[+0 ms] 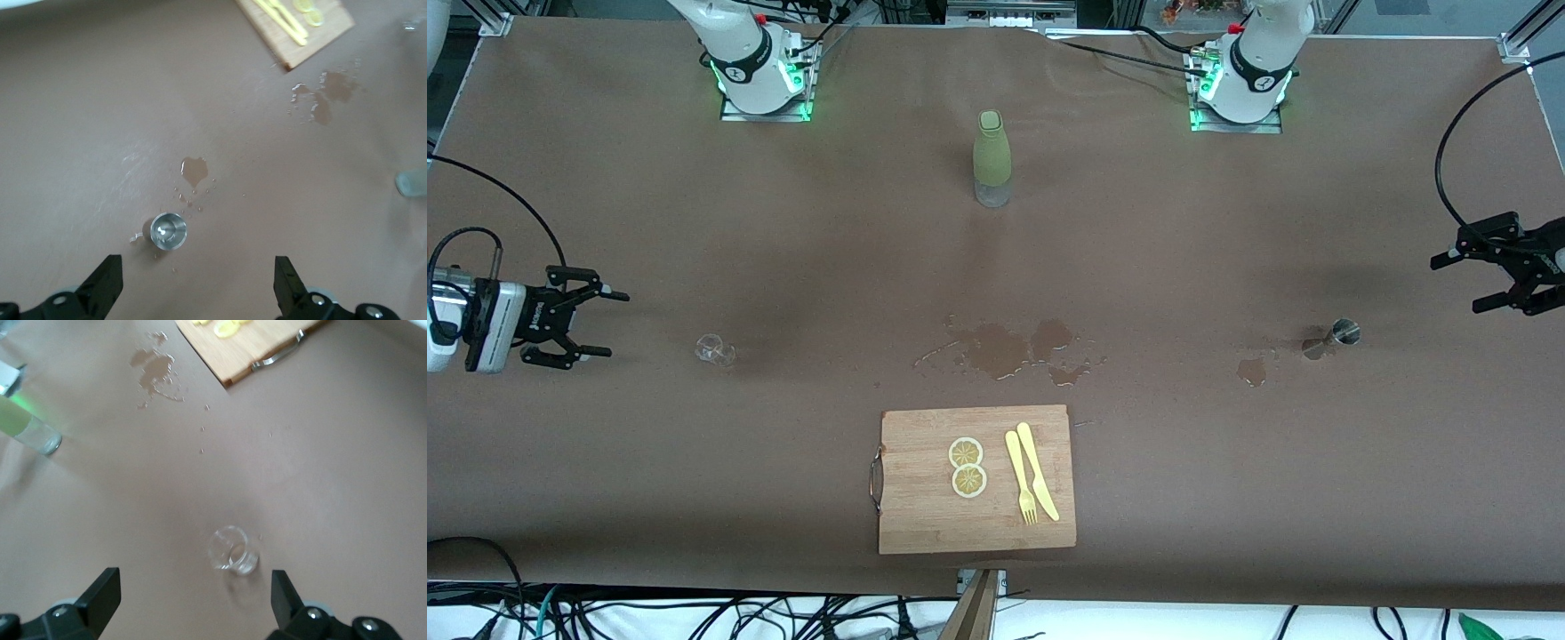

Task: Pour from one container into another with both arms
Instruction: 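Lower the right gripper to the glass beaker while the left gripper reaches the jigger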

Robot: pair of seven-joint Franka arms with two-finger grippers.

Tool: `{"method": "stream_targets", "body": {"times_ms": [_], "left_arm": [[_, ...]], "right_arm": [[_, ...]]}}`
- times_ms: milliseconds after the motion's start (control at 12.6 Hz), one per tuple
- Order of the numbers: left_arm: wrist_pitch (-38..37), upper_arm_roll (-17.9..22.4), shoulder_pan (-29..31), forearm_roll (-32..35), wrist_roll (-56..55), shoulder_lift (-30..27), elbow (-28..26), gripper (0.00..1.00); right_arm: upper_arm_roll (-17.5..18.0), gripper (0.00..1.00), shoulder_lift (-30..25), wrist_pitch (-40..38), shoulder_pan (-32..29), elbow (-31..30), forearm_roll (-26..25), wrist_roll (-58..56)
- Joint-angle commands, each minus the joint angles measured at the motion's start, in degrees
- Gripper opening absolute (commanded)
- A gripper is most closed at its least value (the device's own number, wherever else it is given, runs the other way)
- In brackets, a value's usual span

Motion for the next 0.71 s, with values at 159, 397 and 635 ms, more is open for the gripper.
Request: {"method": "stream_targets", "body": {"times_ms": [159,397,635], "left_arm": [[-1.36,-0.6,5.47,-13.69,31.95,11.95,0.53,1.0],[-2.51,-0.51,7.5,-19.76,50.85,18.2,0.62,1.0],[-4.0,0.46,7.5,-23.56,62.75,22.34,0.7,1.0]], "right_arm": [[0.41,1.0,8.12,-0.89,-2.75,1.91,8.69,-18.17],[0.76,1.0,14.1,-0.8,-2.84,5.6,11.59,-28.29],[2.69,1.0,19.46,-1.5,-2.93,9.2,12.04,-34.53]]}}
